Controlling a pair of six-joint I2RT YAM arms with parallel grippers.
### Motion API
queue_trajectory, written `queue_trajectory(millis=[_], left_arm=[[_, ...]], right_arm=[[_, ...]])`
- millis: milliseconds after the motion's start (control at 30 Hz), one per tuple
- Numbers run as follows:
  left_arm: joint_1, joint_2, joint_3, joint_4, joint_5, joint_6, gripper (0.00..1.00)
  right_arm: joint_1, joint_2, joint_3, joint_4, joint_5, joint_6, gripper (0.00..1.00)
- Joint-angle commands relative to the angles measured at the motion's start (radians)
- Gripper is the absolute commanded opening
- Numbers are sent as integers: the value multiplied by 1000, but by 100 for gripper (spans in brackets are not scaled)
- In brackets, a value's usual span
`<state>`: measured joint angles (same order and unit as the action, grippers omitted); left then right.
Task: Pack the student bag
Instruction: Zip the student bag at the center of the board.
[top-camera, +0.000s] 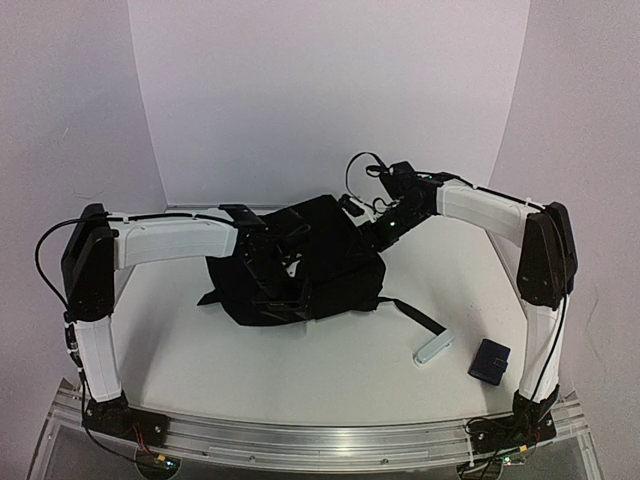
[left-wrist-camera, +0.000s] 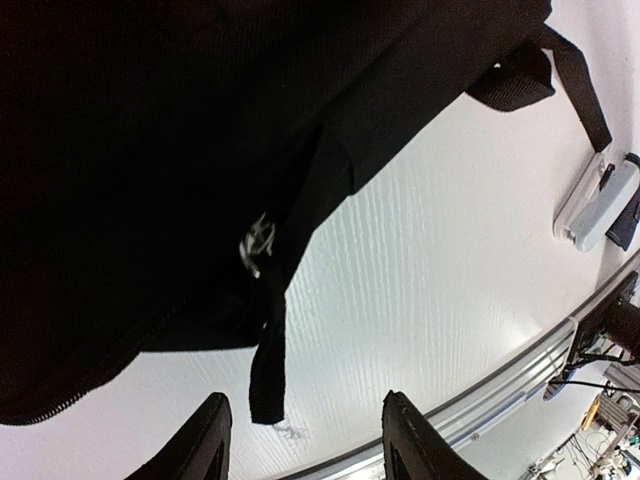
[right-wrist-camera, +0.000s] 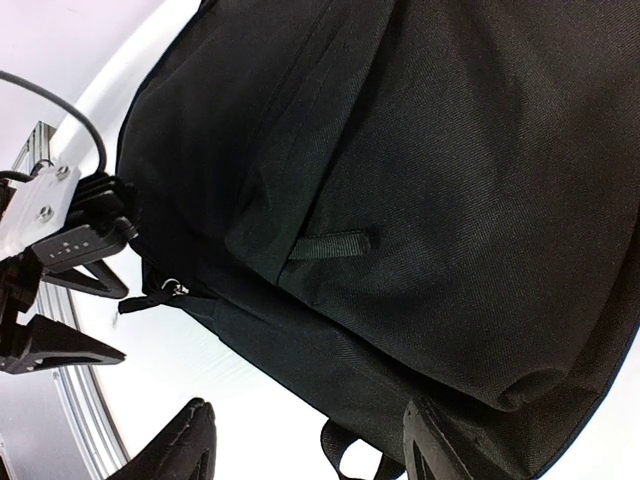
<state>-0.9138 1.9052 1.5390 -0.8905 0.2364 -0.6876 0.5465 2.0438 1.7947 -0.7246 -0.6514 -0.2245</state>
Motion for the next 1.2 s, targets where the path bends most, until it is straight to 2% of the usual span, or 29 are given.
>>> queue_trajectory(millis=[0,100,200,333,433,700,833,900,967,1033,1133,1167], left_arm=[[3,56,108,-2,-42,-18,51],[2,90,136,15,-44,-11,48],[4,101,143,21,-46,-12,40],[9,82,125,17,-56,-16,17],[21,41,86,13,-69,-42,2],[44,-51,-42,99,-20,-76,0],[66,-84,-73,137,4,-109,0],[75,-109,-95,153,5,-122,0],[90,-143,-120,165,7,-140,0],[104,-178,-146,159,1,-148,0],[124,-227,-172,120,-21,-142,0],[133,-243,-185,107,-27,-140,0]], right_arm=[[5,13,4,10,3,-3,63],[5,11,4,10,6,-7,64],[5,6,-2,10,24,-30,65],[11,-3,-43,30,61,-103,71],[30,-18,-106,107,129,-173,73],[97,5,-186,261,249,-326,85],[128,20,-217,332,296,-449,84],[131,42,-218,342,327,-488,79],[130,55,-219,344,366,-514,65],[129,47,-239,346,400,-537,48],[117,18,-281,347,430,-561,10],[108,7,-292,347,438,-563,1]])
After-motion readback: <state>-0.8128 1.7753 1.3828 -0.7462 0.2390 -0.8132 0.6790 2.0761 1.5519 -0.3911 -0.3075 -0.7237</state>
